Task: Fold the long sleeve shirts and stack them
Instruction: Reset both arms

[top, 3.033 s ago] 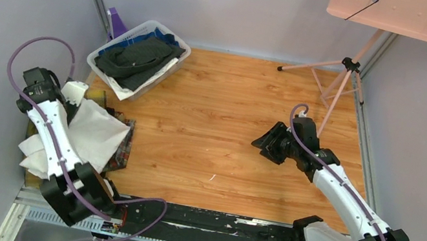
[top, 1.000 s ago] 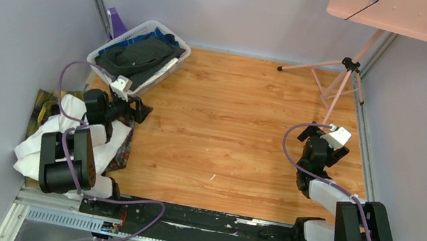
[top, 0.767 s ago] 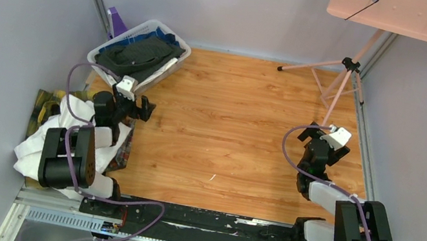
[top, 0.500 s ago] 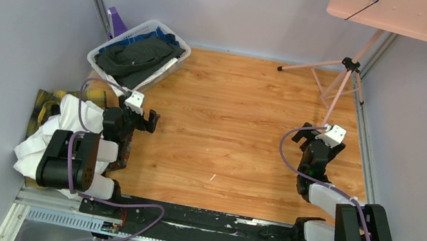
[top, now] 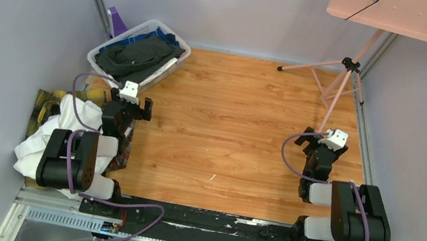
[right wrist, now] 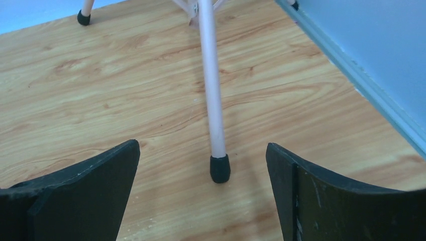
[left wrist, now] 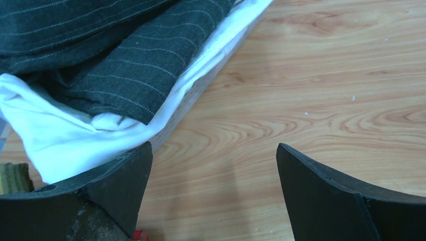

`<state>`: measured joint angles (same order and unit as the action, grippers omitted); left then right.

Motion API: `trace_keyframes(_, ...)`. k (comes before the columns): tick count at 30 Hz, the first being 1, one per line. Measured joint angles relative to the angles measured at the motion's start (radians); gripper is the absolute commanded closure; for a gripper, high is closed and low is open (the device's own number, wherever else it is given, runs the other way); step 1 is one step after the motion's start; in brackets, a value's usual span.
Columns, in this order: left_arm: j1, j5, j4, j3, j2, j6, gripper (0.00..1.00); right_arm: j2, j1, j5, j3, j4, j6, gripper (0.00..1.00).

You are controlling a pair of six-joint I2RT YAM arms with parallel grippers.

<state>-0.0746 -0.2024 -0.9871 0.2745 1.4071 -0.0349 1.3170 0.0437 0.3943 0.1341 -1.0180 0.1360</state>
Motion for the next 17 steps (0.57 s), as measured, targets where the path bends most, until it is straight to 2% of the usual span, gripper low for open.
trace_keyframes(3, 0.0, 0.038, 0.016, 0.004, 0.0, 0.009, 0.0, 0.105, -0.021, -0.074, 0.035, -0.049, -0.011, 0.0)
trace_keyframes(17, 0.0, 0.081, 0.034, 0.004, 0.001, 0.014, 0.0, 0.095, -0.06, -0.152, 0.038, -0.031, -0.011, 0.0)
